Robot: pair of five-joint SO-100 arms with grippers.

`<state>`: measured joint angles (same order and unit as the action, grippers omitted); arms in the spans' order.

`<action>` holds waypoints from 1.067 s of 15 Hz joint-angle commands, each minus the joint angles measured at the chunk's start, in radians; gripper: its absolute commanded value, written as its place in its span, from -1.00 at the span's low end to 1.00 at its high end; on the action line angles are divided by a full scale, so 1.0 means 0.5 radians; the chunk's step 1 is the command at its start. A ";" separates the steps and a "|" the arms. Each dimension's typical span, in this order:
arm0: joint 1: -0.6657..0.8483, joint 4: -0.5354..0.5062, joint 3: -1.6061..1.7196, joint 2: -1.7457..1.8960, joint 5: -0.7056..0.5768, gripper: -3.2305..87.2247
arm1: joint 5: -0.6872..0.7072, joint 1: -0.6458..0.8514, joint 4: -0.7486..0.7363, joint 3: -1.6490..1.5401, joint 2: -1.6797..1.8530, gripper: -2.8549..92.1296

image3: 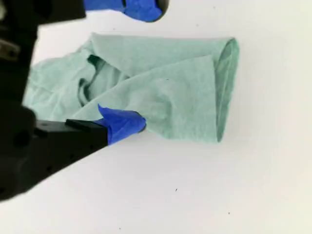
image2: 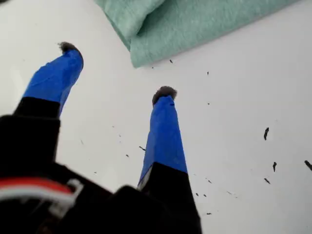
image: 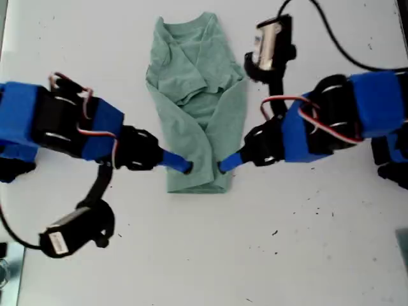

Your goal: Fold t shirt

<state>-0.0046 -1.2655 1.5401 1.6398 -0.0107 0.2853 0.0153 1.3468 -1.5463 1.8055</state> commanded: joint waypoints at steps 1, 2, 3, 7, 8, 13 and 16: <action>-0.080 0.040 -0.199 -0.224 0.012 -0.21 | -0.031 -0.067 -0.009 0.295 -0.298 -0.31; -0.086 0.043 -0.193 -0.304 0.015 -0.20 | -0.028 -0.077 -0.058 0.322 -0.414 -0.31; -0.071 0.101 -0.160 -0.423 -0.034 -0.20 | -0.018 -0.074 -0.150 0.319 -0.522 -0.31; 0.012 0.482 -0.067 -0.859 -0.061 -0.93 | 0.089 -0.003 -0.402 0.463 -1.166 -0.45; 0.012 0.537 -0.080 -0.911 -0.074 -0.94 | 0.120 0.000 -0.390 0.525 -1.307 -0.70; -0.160 0.568 -0.276 -0.506 -0.169 -0.94 | 0.199 -0.169 -0.086 0.623 -0.868 -0.97; -0.466 0.448 -0.635 -0.387 -0.101 -0.94 | 0.095 -0.476 0.298 0.847 -0.328 -0.97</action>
<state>-0.1350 -1.0186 1.3300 1.3530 -0.0813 0.3697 -0.1411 1.4266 -1.1735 1.4742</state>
